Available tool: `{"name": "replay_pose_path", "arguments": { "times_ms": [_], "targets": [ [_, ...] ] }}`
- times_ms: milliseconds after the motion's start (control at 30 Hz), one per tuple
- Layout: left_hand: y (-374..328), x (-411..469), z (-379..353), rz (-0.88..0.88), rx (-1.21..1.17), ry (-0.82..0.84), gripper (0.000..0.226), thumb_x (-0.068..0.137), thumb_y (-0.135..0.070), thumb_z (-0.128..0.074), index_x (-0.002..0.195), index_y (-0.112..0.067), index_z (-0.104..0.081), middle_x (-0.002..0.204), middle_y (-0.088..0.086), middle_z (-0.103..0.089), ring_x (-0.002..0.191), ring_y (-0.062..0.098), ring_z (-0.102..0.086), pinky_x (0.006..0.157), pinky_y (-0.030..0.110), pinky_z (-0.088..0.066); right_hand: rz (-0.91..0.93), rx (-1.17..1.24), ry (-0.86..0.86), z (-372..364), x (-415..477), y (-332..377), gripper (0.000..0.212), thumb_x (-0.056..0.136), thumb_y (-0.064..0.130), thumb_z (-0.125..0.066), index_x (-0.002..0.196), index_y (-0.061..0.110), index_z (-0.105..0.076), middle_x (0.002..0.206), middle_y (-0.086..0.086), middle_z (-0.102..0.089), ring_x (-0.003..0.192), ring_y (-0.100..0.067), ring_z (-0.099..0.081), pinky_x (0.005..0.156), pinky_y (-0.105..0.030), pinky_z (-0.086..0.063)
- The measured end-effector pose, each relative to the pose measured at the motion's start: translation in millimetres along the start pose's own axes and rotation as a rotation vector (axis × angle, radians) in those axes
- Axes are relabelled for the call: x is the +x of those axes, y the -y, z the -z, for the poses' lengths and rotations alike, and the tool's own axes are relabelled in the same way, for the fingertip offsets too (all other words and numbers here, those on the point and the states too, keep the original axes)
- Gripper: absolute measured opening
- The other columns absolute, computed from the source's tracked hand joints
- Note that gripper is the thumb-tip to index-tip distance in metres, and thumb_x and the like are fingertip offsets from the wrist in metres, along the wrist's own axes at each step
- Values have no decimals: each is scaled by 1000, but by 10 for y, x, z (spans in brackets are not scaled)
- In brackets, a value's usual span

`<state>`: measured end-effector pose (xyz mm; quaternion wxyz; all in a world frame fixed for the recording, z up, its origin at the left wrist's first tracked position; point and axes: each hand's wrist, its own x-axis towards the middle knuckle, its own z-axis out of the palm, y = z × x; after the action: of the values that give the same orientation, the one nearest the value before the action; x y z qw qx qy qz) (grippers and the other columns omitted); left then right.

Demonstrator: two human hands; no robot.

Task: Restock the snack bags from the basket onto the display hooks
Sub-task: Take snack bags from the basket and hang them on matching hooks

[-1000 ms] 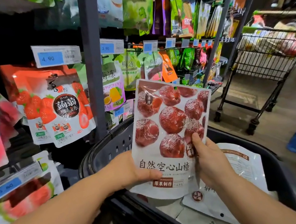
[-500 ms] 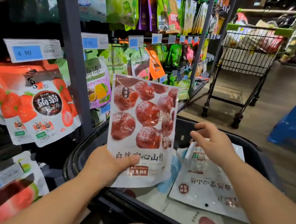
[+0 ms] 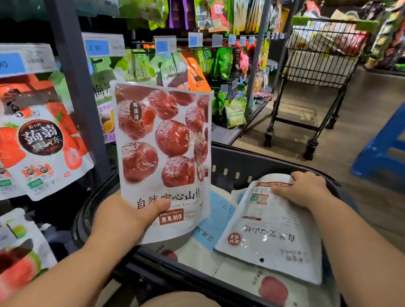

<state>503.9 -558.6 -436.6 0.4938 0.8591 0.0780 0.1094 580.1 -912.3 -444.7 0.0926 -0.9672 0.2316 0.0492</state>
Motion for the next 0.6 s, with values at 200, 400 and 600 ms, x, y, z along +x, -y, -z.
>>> {"name": "replay_pose_path", "arguments": {
  "times_ms": [200, 400, 600],
  "targets": [
    [-4, -69, -13, -23, -21, -144, 42, 75, -29, -83, 113, -14, -71, 112, 11, -72, 104, 27, -63, 81, 26, -38, -34, 169, -91, 104, -101, 59, 44, 84, 62, -62, 105, 23, -62, 99, 1, -63, 98, -23, -59, 88, -40, -46],
    [-10, -99, 4, -19, -88, -183, 40, 76, -26, -83, 112, -14, -72, 110, 8, -72, 97, 19, -59, 85, 25, -39, -57, 552, -141, 163, -118, 28, 30, 89, 46, -67, 85, 16, -64, 86, -9, -68, 76, -25, -63, 78, -43, -56],
    [-41, -121, 10, -25, -117, -201, 39, 76, -23, -83, 112, -11, -72, 110, 10, -71, 94, 16, -57, 84, 25, -38, -167, 792, -190, 136, -124, 43, 30, 95, 39, -62, 72, 20, -57, 94, -10, -66, 90, -32, -60, 89, -43, -51]
  ]
}}
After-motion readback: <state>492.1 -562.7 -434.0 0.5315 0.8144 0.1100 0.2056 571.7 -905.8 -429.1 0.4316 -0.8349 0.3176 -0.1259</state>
